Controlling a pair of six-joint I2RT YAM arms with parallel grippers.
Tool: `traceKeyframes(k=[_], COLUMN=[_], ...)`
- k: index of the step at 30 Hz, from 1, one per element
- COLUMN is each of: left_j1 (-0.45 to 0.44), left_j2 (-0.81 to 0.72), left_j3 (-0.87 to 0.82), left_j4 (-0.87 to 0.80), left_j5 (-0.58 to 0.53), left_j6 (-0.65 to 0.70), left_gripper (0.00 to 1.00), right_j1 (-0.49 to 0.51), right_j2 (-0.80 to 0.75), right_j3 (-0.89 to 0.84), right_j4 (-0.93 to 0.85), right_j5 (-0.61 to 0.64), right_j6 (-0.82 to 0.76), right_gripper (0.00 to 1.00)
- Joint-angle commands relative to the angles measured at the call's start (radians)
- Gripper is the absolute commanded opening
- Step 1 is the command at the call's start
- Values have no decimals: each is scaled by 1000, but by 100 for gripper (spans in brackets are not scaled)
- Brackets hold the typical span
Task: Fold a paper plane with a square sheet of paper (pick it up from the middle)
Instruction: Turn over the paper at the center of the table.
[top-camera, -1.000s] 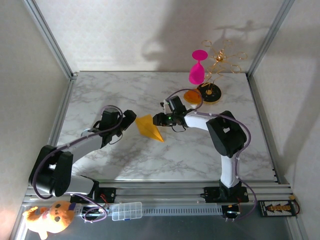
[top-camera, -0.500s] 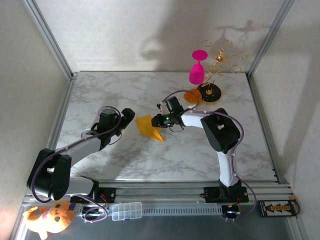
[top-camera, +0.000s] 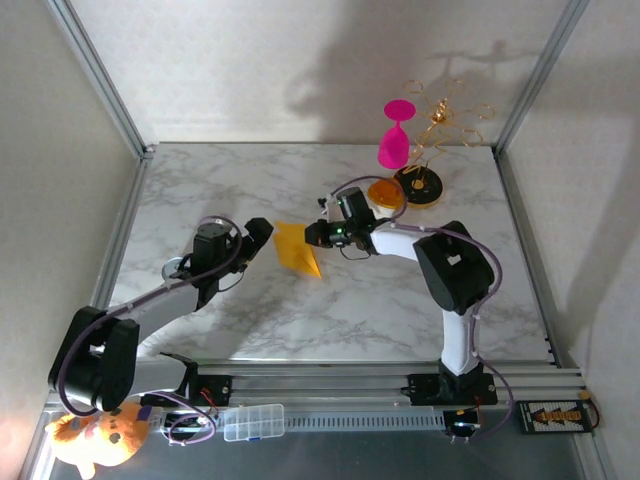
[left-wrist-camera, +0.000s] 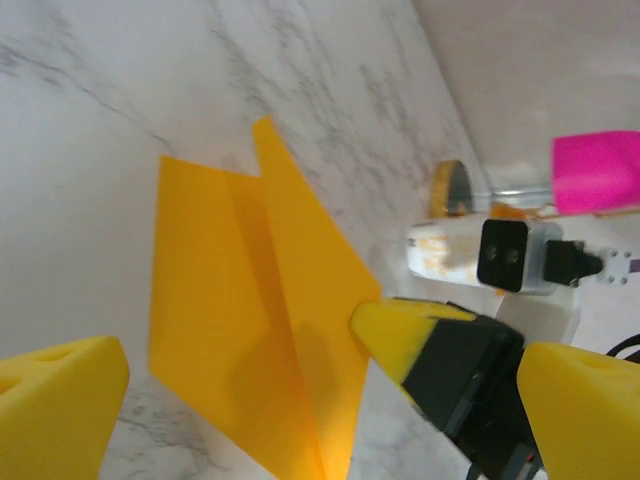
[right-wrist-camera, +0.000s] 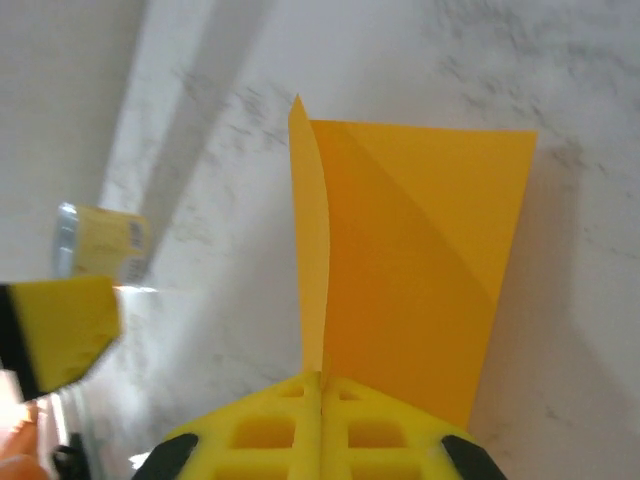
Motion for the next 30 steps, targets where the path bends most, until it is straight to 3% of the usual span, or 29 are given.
traceKeyframes(k=[1, 7, 10, 14, 20, 30], left_j1=[-17, -58, -80, -86, -91, -96], left_j2=[-27, 20, 58, 89, 128, 176], left_j3=[-46, -75, -54, -25, -8, 21], left_j4=[208, 466, 548, 567, 592, 618], left_j5=[97, 177, 212, 223, 238, 276], left_j6=[-38, -132, -145, -138, -142, -138], left_gripper=[100, 98, 91, 72, 54, 46], right_j1=[-20, -35, -35, -35, -34, -35], right_j2=[-93, -154, -165, -168, -170, -166], right_j3=[-42, -104, -118, -136, -142, -155], right_j4=[167, 317, 371, 427, 439, 533], right_j5=[-61, -132, -165, -193, -215, -255], right_j6=[118, 296, 368, 430, 451, 539], right_gripper=[2, 2, 3, 3, 2, 3])
